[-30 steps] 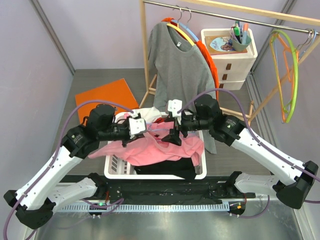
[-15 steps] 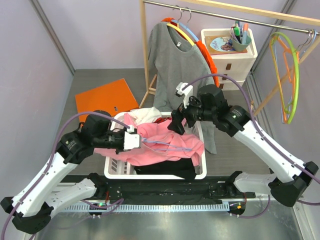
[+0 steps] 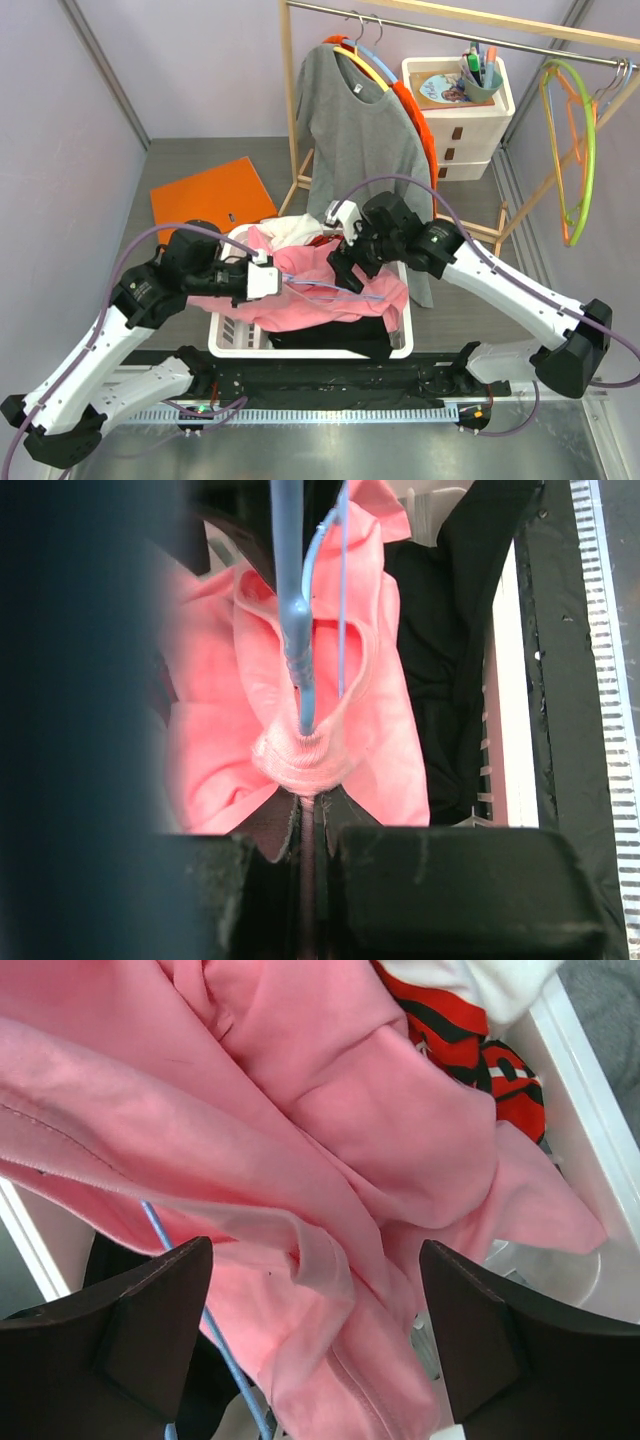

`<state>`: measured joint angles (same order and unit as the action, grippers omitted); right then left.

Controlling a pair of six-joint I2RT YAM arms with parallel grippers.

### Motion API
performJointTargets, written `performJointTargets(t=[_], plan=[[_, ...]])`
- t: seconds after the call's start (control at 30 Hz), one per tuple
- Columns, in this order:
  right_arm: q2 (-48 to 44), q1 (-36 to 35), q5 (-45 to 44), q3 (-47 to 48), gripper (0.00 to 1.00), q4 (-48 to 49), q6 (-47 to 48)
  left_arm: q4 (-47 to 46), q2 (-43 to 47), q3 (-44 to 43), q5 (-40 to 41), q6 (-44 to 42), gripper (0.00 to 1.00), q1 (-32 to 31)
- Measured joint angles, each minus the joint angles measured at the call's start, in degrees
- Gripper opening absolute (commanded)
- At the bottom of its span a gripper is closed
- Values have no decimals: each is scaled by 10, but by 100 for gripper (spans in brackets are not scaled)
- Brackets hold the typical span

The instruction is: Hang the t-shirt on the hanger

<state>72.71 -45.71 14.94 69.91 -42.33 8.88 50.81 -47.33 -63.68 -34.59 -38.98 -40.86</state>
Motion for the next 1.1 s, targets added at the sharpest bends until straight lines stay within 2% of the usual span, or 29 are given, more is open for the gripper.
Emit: performJointTargets(t=[0.1,0.13,0.2,0.23,0.33,0.5,0.6,0.63,0.7,0.9,1.1], plan=[[13,-15,-24,0,72,9,4,-8,6,1,3,12,0,0],[21,-16,-35,0,60,13,4,-10,11,2,6,15,0,0],[31,-16,-59,0,51,16,3,-11,23,4,11,17,0,0],[33,-16,-66,0,42,16,5,-11,30,5,15,21,0,0],[34,-15,-102,-1,37,17,3,-11,52,8,29,27,0,0],[23,-15,-140,-2,36,10,2,-9,79,11,61,40,0,0],[5,-10,-149,1,19,-10,0,-7,96,14,87,47,0,0],[0,-8,-149,2,9,-15,3,-7,99,15,95,52,0,0],[-14,-7,-149,3,1,-27,3,-7,110,18,117,61,0,0],[-49,-4,-148,8,1,-56,3,-7,123,25,188,86,0,0],[-48,0,-122,50,1,-93,14,12,86,22,185,72,0,0]])
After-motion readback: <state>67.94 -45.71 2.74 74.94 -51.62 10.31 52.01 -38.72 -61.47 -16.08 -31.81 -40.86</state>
